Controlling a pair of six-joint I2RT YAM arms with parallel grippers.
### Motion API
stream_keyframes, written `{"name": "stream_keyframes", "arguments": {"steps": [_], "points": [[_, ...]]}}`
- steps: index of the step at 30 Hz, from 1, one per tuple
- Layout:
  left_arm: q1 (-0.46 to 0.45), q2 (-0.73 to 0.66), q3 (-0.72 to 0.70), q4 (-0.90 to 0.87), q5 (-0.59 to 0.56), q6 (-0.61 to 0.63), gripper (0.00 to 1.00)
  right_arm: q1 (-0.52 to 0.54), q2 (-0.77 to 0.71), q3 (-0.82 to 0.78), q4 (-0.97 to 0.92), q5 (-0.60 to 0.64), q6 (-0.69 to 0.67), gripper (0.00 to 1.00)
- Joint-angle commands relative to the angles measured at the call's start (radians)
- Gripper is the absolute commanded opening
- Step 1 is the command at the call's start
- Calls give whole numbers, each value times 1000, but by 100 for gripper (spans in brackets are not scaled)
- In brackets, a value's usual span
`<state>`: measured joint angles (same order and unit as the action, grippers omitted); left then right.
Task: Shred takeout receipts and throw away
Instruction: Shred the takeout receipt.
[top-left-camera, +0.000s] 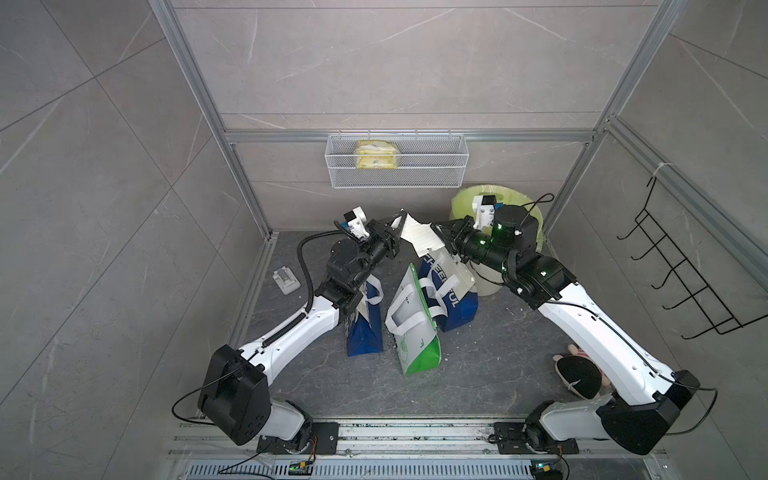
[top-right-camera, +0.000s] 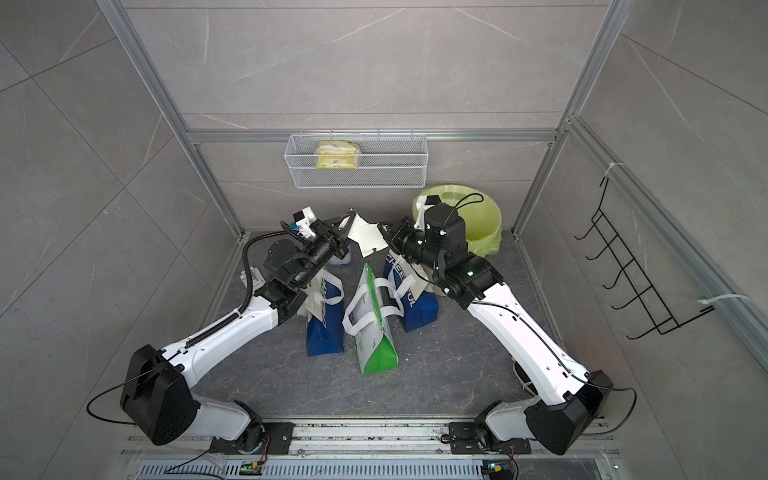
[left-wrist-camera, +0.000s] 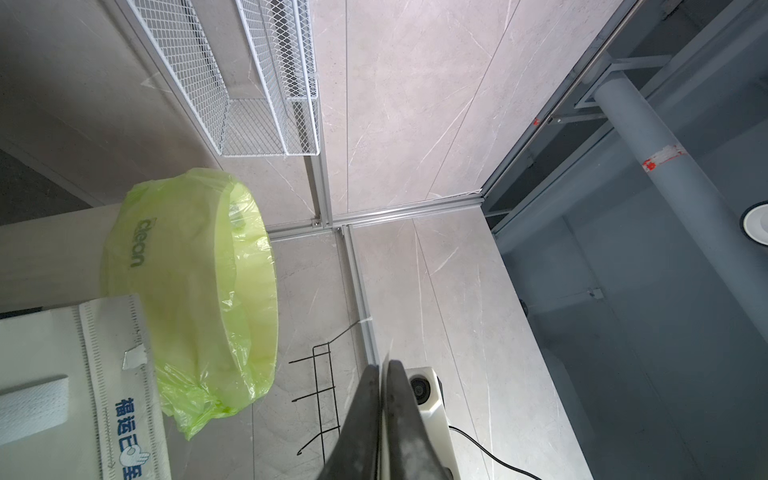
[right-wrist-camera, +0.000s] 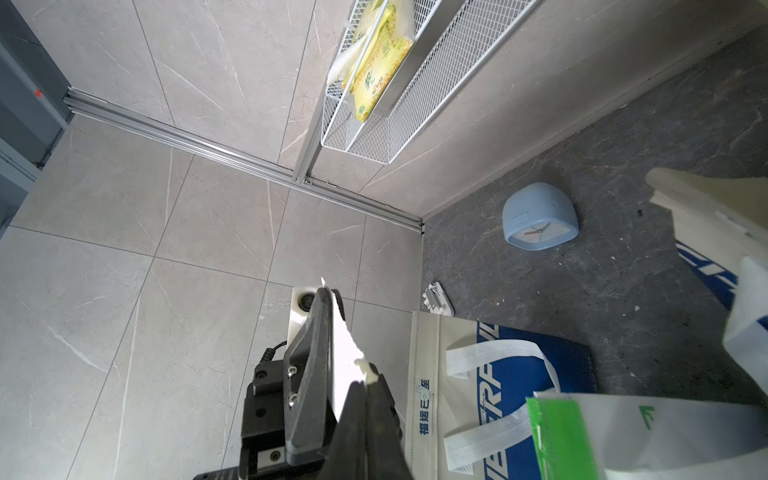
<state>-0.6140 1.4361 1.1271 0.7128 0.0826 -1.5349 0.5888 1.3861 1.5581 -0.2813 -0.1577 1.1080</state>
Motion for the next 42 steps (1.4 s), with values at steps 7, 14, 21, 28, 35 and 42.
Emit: {"name": "stream_keyframes", "arguments": {"steps": [7,14,21,28,35,42], "points": [[-9,20,22,72,10,-27,12,-2,13,33,16,-14,7,0],[-16,27,26,93,17,-45,12,-3,31,34,30,-18,7,0],[-20,35,32,119,28,-59,12,-3,39,35,41,-13,0,0],[-25,37,36,118,35,-56,12,-3,39,30,81,-17,-12,0],[-30,46,52,118,56,-57,12,-3,47,37,83,-14,-20,0],[-38,52,66,125,65,-57,13,-3,51,36,77,9,-48,0]]}}
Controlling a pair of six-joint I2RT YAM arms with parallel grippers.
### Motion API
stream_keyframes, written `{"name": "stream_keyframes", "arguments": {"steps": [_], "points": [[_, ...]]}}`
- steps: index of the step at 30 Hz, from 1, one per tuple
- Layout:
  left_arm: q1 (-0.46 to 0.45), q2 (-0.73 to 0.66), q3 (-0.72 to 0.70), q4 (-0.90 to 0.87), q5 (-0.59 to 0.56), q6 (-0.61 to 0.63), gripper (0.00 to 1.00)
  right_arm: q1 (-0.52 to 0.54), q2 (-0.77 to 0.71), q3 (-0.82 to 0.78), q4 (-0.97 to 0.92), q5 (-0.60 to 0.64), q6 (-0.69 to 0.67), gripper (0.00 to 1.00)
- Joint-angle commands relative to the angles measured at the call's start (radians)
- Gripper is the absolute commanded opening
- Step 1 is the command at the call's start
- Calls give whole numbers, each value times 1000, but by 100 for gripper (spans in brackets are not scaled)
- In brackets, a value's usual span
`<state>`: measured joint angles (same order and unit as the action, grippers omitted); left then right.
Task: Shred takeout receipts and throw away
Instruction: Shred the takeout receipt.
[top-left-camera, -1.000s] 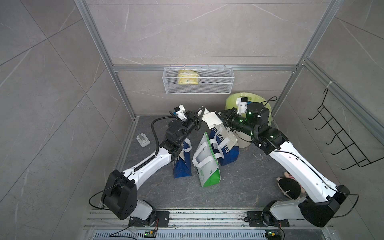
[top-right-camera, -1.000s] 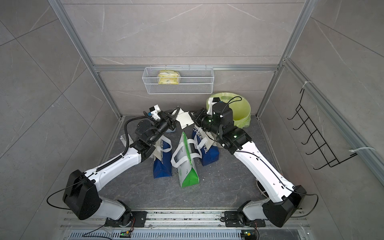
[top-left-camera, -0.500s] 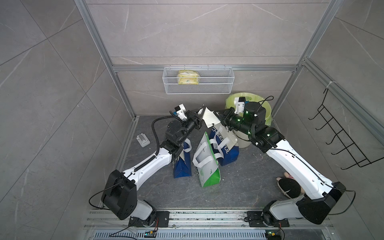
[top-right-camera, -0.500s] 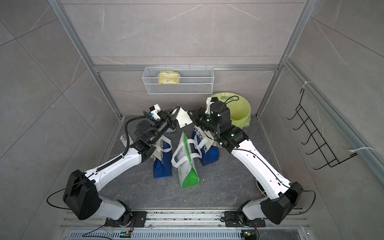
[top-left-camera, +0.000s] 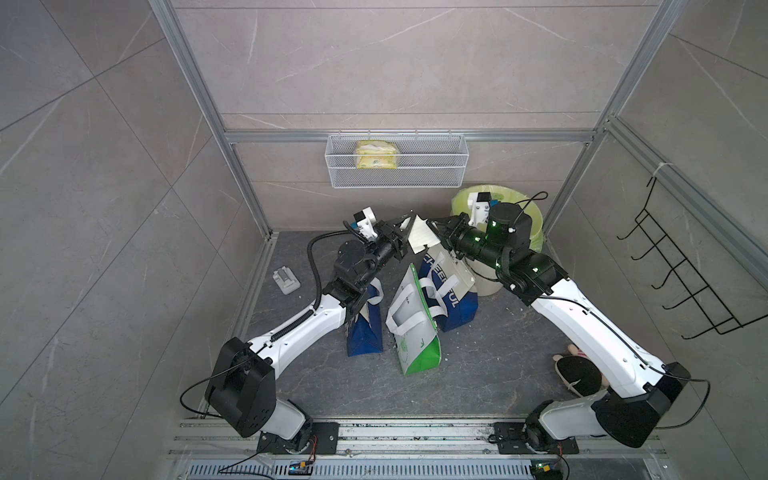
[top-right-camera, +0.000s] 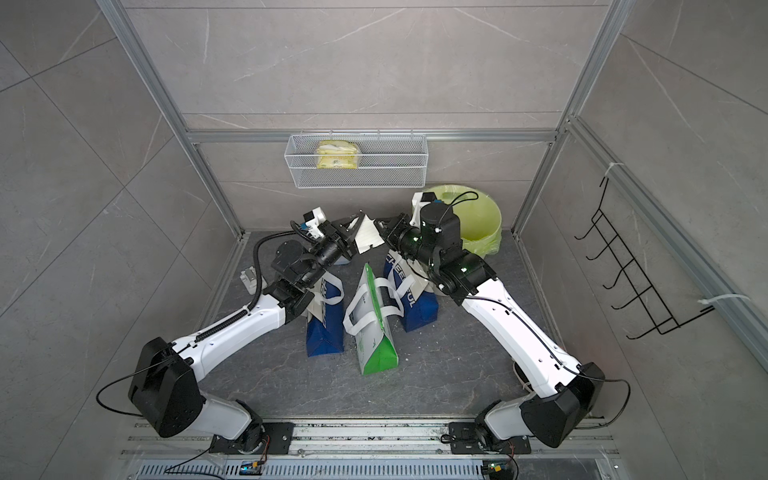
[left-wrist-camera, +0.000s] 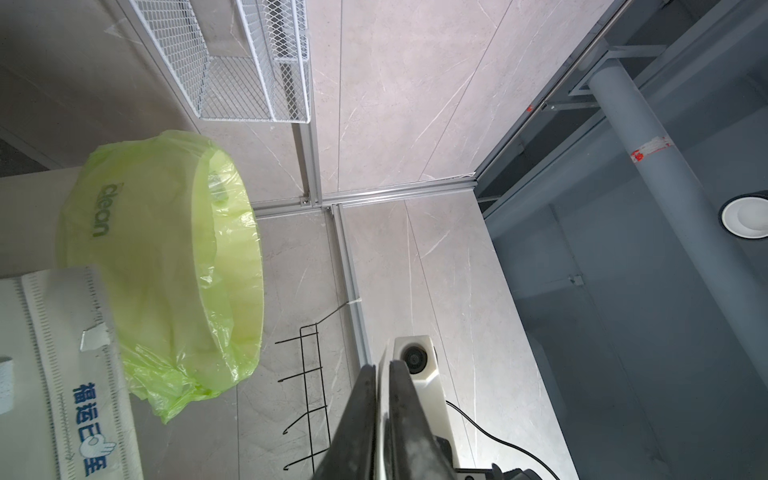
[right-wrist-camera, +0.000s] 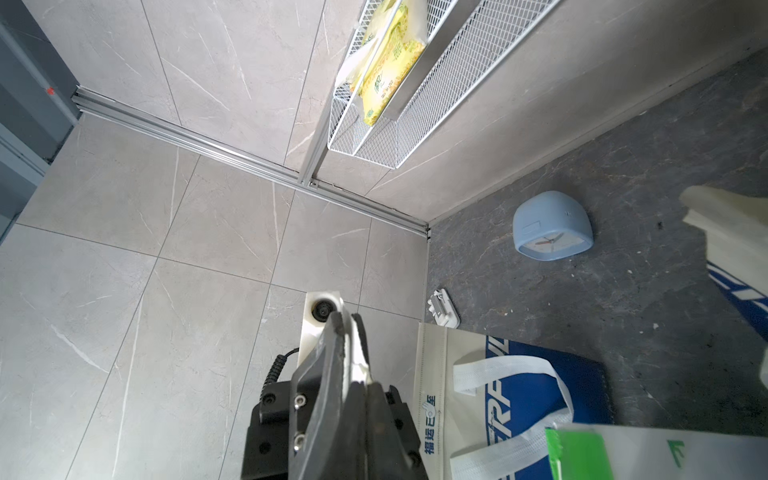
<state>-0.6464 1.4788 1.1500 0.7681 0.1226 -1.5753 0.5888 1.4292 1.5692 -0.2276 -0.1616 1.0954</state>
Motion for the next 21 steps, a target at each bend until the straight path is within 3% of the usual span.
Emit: {"name": "stream_keyframes", "arguments": {"steps": [1,19,21], "points": [[-6,9,45,69,27,-18,13,-3,9,27,24,14,-39,0],[-15,25,56,74,52,-21,13,-3,8,32,54,22,-72,0],[-15,26,57,77,58,-24,8,-2,11,31,52,26,-72,0]]}}
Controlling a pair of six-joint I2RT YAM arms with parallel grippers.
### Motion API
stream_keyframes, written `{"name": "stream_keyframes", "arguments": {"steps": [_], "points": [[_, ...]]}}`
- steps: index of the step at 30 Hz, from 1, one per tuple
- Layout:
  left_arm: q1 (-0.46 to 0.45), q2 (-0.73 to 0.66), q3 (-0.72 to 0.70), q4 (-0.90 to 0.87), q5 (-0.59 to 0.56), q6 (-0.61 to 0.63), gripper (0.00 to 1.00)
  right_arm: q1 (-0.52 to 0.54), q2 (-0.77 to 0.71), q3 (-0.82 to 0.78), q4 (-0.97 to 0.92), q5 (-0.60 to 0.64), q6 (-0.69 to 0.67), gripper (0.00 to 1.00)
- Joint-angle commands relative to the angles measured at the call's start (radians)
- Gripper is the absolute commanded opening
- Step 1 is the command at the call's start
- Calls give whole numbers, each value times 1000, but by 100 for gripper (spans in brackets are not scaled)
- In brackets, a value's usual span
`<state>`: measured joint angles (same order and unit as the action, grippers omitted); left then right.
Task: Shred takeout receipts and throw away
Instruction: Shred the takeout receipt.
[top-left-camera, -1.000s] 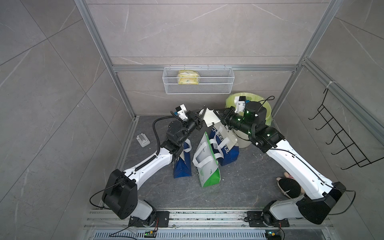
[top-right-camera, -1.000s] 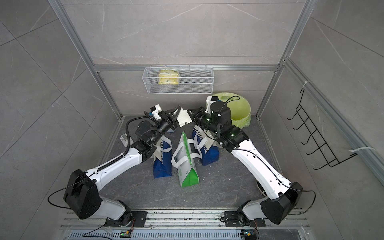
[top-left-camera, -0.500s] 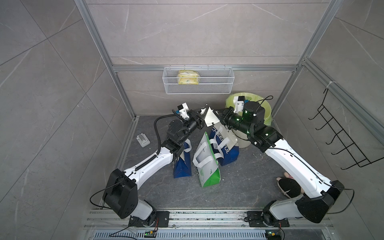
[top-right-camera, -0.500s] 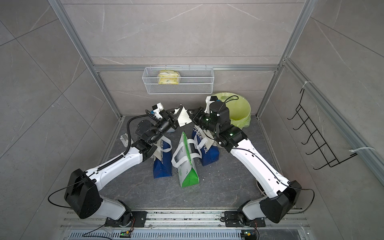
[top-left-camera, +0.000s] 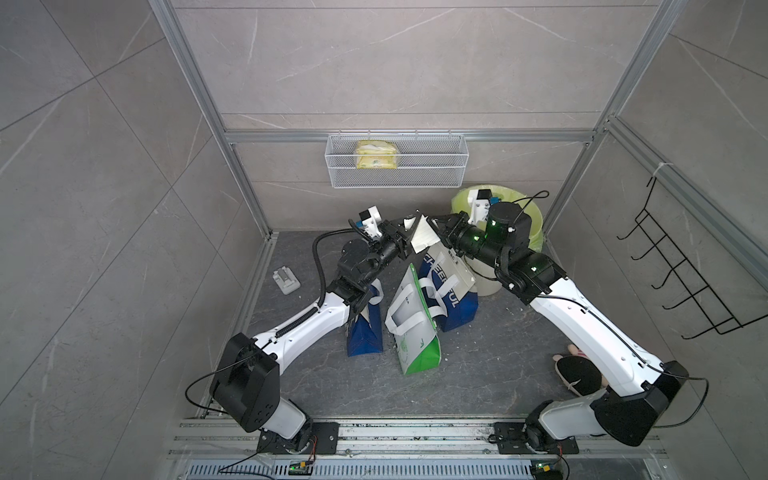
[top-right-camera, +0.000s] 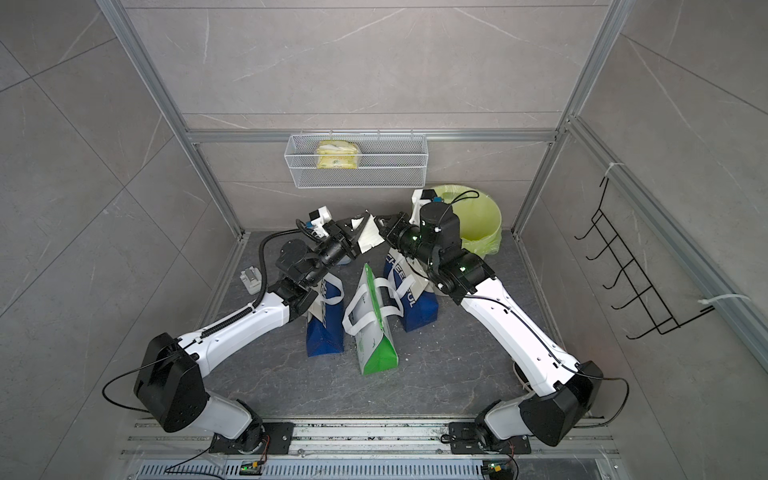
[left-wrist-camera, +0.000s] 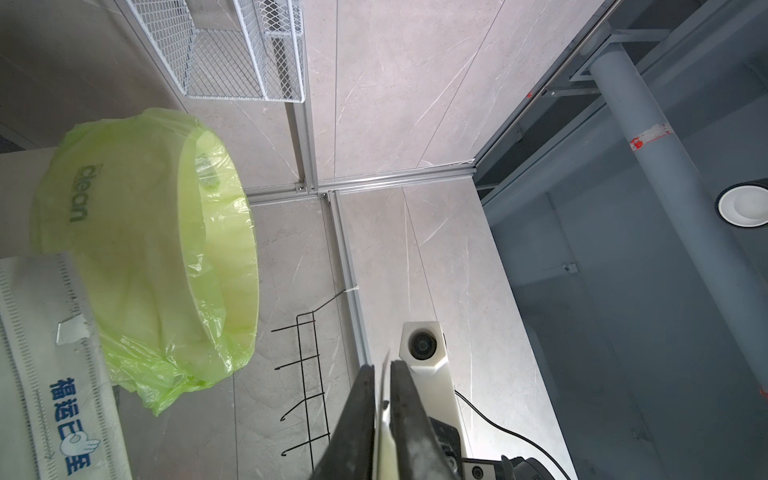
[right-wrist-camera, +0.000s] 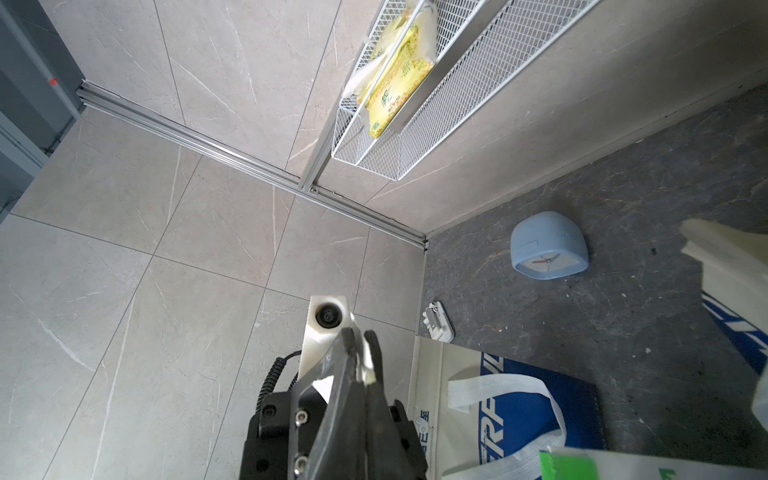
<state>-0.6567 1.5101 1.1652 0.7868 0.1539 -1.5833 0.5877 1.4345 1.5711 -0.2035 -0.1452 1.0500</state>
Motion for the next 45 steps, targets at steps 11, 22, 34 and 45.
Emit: {"name": "stream_keyframes", "arguments": {"steps": [11,22,34,45], "points": [[1,-29,58,63,67,117,0,-2,-81,41,-55,51,-387,59],[6,-34,141,35,220,310,0,-173,-164,-44,16,-421,-528,85],[6,-29,169,25,257,339,0,-183,-127,-67,120,-628,-419,55],[4,-22,183,29,291,352,0,-183,-128,-62,121,-600,-422,8]]}}
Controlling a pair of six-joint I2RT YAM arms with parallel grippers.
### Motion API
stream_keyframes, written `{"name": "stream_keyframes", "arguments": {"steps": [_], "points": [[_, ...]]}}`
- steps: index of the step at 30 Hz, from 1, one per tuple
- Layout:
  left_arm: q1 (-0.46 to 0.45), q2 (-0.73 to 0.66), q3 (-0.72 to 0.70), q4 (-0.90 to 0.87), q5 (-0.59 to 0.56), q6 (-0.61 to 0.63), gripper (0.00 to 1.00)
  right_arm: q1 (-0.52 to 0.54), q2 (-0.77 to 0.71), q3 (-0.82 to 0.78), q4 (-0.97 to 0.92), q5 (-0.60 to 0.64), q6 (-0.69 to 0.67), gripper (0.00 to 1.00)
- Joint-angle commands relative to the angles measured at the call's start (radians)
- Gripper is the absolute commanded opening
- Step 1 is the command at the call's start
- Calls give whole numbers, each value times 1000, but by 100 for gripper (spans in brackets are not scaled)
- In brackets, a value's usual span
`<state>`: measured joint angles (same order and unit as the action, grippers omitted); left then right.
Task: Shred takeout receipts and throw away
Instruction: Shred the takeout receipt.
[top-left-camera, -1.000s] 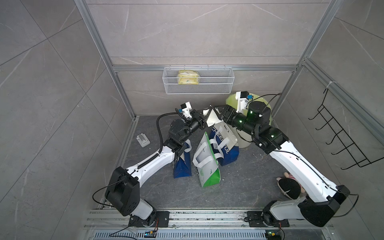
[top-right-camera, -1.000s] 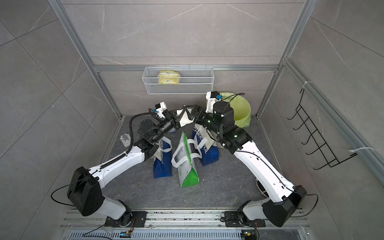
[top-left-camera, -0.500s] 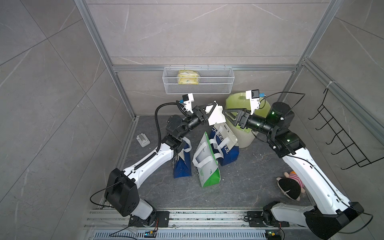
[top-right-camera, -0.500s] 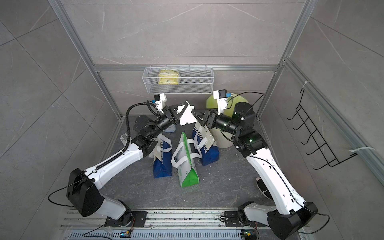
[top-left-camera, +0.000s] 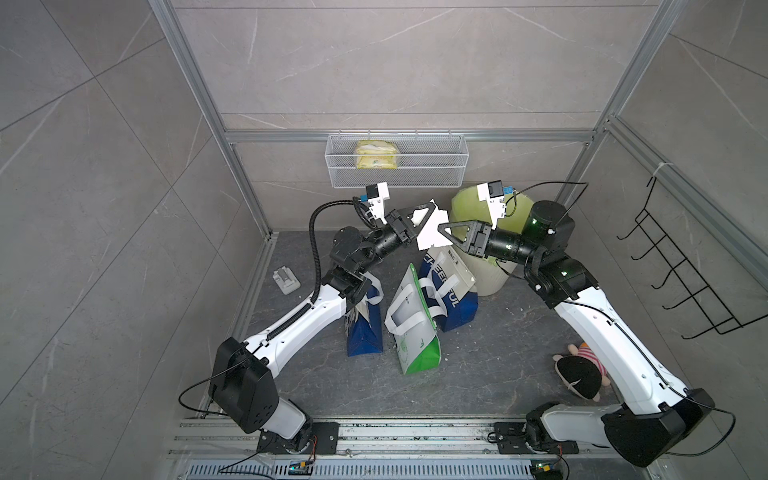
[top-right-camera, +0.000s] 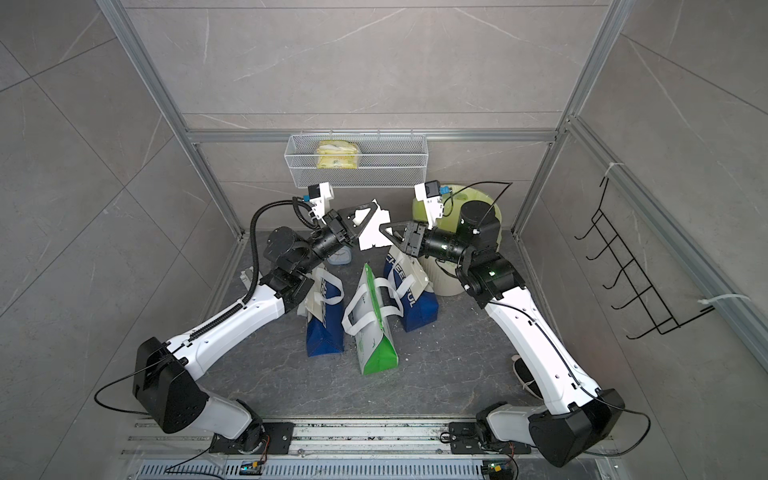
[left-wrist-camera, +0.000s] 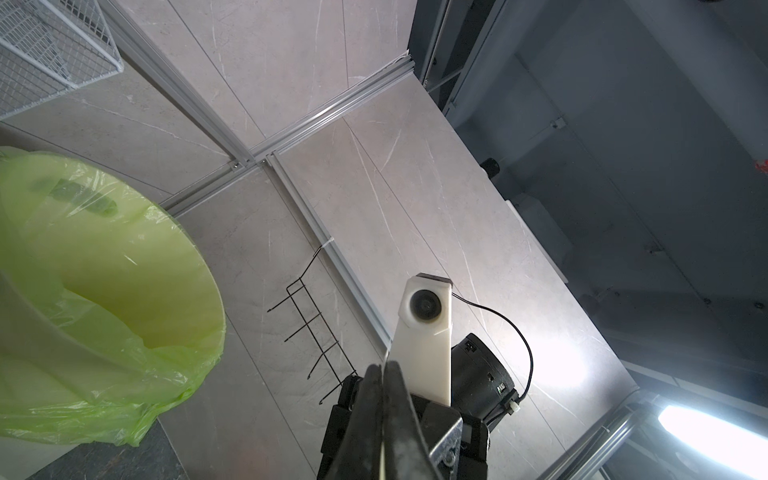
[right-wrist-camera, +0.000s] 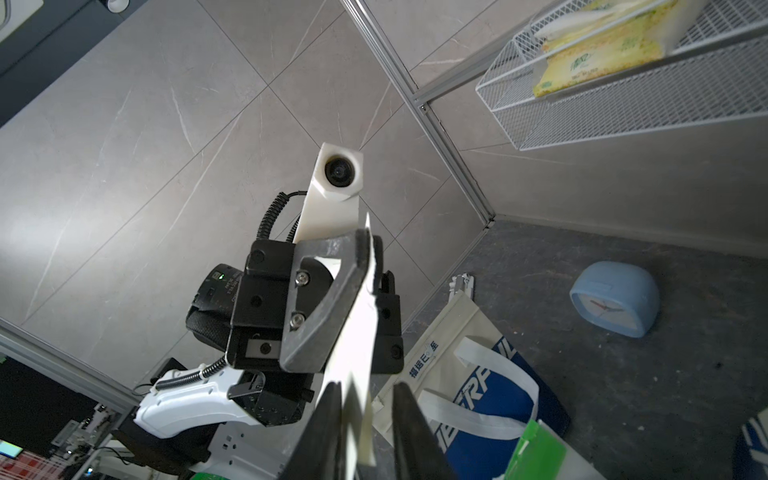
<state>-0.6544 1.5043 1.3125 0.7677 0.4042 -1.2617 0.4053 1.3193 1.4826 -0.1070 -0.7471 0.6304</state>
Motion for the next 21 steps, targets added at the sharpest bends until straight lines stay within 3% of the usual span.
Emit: {"name": "stream_keyframes", "arguments": {"steps": [1,3,4,6,8,17,21], "points": [[0,-16,36,54,54,40,0,0,-15,26,22,8,-9,0],[0,-21,37,57,77,67,0,0,-23,30,0,26,-35,0],[0,-26,37,57,106,91,6,0,-27,36,-25,41,-62,0],[4,-51,36,12,154,186,31,1,-45,43,-74,60,-142,0],[3,-94,47,-146,188,357,44,1,-74,30,-100,85,-217,0],[4,-213,237,-907,138,1157,64,0,-126,37,-263,113,-543,0],[0,-203,353,-1156,235,1437,70,1,-133,38,-369,118,-803,0]]}}
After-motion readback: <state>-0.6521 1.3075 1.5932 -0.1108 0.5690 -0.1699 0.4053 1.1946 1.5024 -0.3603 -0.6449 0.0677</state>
